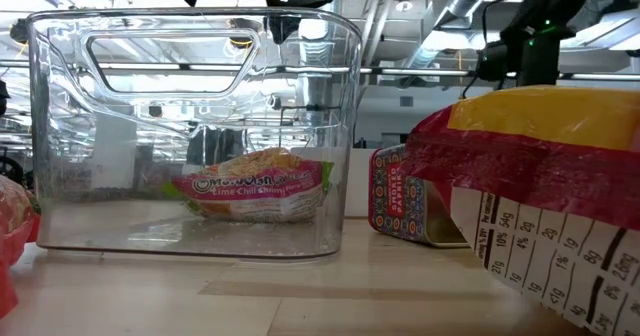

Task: Pick & Place Food Item
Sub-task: Put the brown spice bottle into the black bin

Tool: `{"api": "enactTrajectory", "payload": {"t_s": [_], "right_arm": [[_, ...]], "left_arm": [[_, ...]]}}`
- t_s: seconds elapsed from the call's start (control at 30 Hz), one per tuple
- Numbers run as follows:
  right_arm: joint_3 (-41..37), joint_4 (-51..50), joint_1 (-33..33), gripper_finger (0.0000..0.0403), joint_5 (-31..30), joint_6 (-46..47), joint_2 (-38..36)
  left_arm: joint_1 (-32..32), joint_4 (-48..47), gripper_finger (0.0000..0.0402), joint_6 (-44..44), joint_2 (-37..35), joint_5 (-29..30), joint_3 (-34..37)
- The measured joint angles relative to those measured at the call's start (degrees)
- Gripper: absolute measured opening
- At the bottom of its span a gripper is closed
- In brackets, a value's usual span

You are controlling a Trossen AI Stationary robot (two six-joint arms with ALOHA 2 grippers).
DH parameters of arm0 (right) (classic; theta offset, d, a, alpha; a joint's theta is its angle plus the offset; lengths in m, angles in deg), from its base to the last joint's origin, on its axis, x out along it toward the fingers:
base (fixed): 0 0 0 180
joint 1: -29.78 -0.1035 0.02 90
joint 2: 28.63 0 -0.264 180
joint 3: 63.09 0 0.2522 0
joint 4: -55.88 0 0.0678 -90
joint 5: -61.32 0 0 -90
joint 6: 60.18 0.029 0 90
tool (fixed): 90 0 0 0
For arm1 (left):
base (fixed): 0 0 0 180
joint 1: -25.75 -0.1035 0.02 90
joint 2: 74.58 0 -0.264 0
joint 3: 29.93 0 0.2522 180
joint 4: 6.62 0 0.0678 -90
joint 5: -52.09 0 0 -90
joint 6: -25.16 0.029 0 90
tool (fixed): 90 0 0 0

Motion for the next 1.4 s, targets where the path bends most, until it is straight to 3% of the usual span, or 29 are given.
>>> {"api": "enactTrajectory", "payload": {"t_s": [0.67,1.0,1.4], "right_arm": [[-4.8,11.6,4.3,0.0166,-4.2,7.5,0.0],[-5.8,13.2,7.9,0.0166,-3.3,8.2,1.1],[-7.7,21.0,5.4,0.0166,-1.1,16.8,5.5]], "left_arm": [[0.0,-2.3,0.0328,-1.7,0.0,-0.7,0.0],[0.0,-2.2,0.0328,-1.9,0.0,-0.7,0.0],[0.0,-2.2,0.0328,-3.7,0.0,-0.7,0.0]]}}
